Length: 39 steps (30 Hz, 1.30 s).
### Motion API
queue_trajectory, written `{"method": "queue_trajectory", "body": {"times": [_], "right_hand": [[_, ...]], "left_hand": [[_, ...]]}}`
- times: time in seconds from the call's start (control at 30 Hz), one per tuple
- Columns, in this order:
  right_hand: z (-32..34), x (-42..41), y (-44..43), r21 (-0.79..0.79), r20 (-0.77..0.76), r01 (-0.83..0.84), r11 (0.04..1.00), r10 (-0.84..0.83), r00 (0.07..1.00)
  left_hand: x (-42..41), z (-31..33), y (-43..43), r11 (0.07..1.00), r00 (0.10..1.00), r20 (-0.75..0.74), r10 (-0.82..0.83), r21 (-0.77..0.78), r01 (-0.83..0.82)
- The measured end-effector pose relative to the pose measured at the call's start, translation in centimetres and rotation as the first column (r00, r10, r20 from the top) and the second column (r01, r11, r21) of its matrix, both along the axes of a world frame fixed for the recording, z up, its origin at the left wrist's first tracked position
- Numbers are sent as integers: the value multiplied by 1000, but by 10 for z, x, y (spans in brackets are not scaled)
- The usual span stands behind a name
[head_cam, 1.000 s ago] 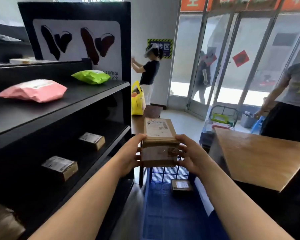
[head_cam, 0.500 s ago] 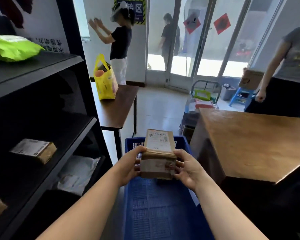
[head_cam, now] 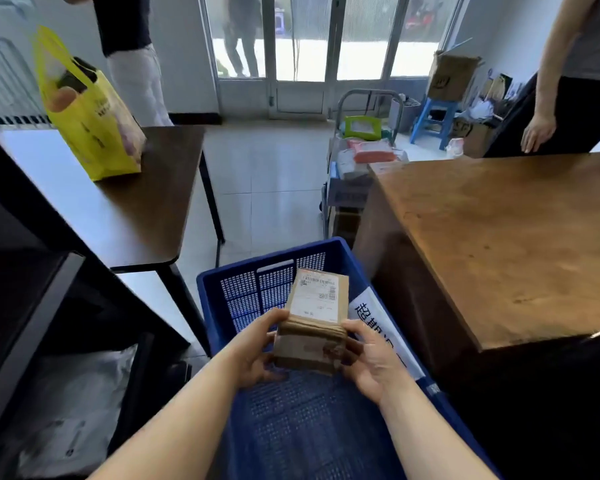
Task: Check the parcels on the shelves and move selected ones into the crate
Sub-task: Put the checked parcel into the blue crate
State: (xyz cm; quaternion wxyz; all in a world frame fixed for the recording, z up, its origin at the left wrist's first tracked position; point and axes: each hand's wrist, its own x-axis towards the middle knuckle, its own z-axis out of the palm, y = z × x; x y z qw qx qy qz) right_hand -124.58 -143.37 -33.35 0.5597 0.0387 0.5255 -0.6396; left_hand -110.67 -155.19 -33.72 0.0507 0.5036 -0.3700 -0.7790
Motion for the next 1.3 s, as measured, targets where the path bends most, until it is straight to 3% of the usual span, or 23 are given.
{"method": "queue_trajectory", "body": {"times": [0.5,0.7,1.0,1.3], "right_hand": [[-266,-89,-72,118,112,106,987,-119,986],[-382,-102,-84,151,182,220,964,-246,952],[-542,-114,-107,239,140,329,914,-368,919],[-661,-126,-124,313,73,310,898,-348,935]], "left_hand": [[-92,-238,-75,991,995,56,80,104,-86],[-114,-368,-103,991,987,146,-67,123,49],[-147,-531,-132,991,967,241,-82,127,52],[-182,-630,-150,982,928,323,-185,106,159]]}}
